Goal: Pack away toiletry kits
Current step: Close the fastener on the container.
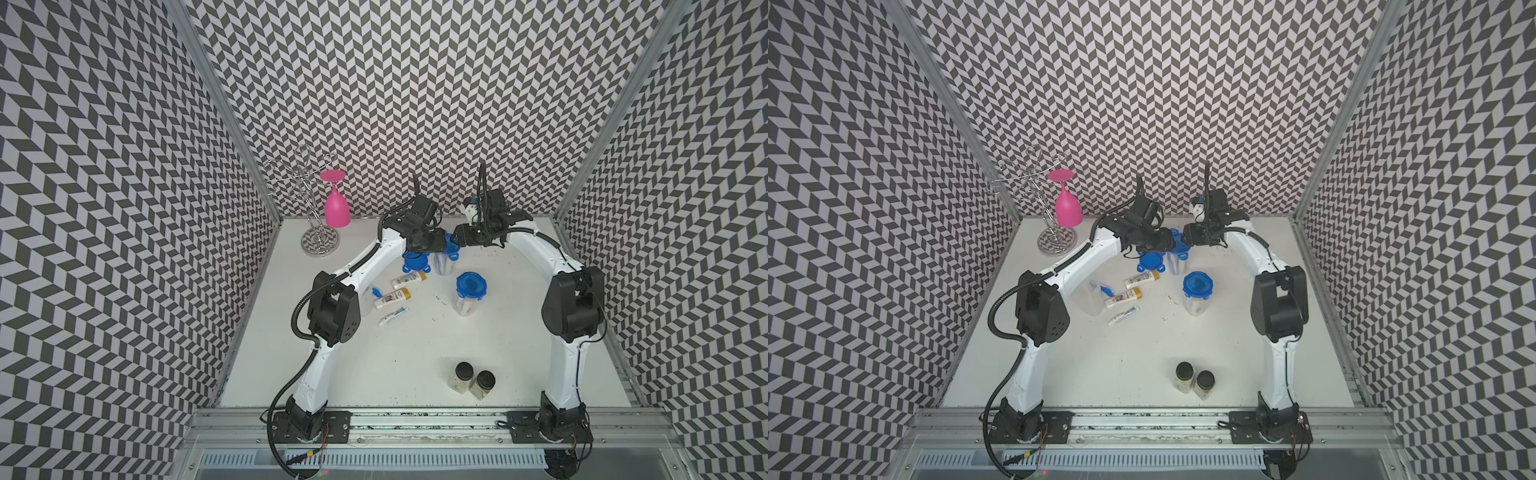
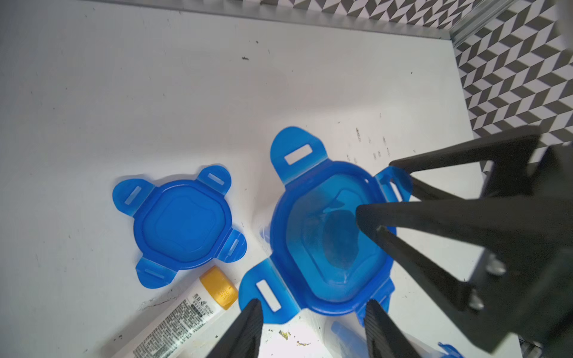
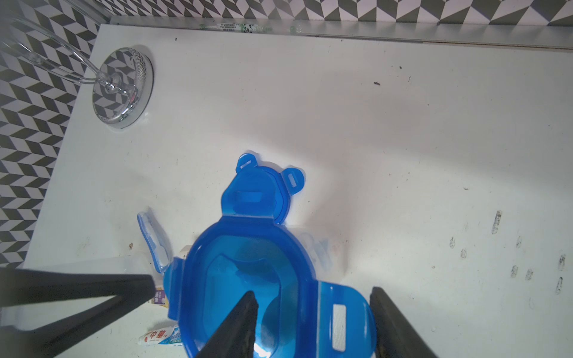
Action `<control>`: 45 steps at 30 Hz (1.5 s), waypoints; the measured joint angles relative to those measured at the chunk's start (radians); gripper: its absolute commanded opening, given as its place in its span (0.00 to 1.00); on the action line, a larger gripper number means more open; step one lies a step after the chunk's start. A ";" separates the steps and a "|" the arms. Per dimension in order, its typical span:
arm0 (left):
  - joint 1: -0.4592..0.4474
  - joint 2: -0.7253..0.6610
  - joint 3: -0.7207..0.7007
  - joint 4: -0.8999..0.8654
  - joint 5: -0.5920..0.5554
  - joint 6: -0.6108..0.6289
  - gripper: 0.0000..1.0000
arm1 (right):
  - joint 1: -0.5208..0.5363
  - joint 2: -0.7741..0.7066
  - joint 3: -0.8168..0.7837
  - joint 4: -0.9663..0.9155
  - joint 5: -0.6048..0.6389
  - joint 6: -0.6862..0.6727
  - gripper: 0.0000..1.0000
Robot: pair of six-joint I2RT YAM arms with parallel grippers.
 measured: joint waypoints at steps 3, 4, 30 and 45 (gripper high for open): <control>0.000 0.000 0.010 0.003 0.002 -0.003 0.50 | 0.001 -0.002 -0.004 0.004 0.003 -0.001 0.56; 0.000 0.001 0.010 0.003 0.003 -0.005 0.50 | 0.001 -0.002 -0.005 0.005 0.003 -0.001 0.56; 0.021 0.053 -0.006 0.037 0.086 -0.060 0.46 | 0.001 -0.041 -0.080 0.072 -0.003 -0.015 0.58; 0.029 0.053 -0.034 0.094 0.107 -0.077 0.44 | 0.029 -0.045 -0.063 0.045 0.092 -0.037 0.72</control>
